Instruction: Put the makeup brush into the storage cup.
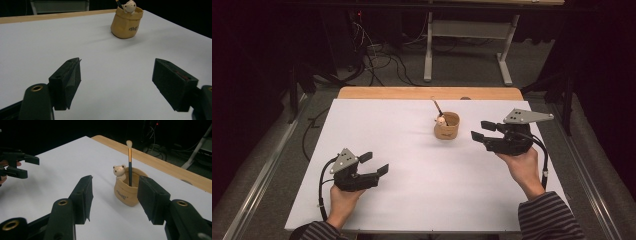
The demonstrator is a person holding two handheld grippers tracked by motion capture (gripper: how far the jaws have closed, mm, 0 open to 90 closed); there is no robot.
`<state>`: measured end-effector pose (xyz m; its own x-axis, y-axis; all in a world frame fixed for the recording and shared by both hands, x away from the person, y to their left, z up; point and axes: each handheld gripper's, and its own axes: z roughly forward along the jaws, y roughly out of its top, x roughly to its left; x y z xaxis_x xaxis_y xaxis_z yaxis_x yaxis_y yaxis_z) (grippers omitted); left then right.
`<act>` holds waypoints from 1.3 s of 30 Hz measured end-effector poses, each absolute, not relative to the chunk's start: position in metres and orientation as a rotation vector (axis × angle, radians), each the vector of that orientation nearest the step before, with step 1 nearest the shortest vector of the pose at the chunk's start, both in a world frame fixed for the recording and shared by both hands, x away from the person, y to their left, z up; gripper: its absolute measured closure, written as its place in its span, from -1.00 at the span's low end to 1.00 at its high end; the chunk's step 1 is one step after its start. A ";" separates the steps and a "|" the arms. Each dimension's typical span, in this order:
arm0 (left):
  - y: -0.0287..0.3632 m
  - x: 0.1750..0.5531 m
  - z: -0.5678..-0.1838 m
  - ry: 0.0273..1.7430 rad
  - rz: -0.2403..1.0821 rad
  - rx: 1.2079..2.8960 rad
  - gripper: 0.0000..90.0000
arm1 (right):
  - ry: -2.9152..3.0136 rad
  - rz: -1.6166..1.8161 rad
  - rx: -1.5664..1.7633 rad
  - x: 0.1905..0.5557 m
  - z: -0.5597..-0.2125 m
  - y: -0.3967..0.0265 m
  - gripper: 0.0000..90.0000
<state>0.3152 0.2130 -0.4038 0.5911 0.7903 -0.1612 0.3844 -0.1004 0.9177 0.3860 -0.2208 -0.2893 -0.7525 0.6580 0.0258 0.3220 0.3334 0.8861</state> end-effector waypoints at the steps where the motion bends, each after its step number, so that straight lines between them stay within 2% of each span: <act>1: 0.213 0.315 -0.404 0.976 0.457 1.710 -0.47 | 2.264 1.388 0.869 0.385 -0.289 -0.222 0.07; 39: 0.212 0.313 -0.403 0.977 0.453 1.704 -0.47 | 2.222 1.432 0.914 0.343 -0.304 -0.253 0.03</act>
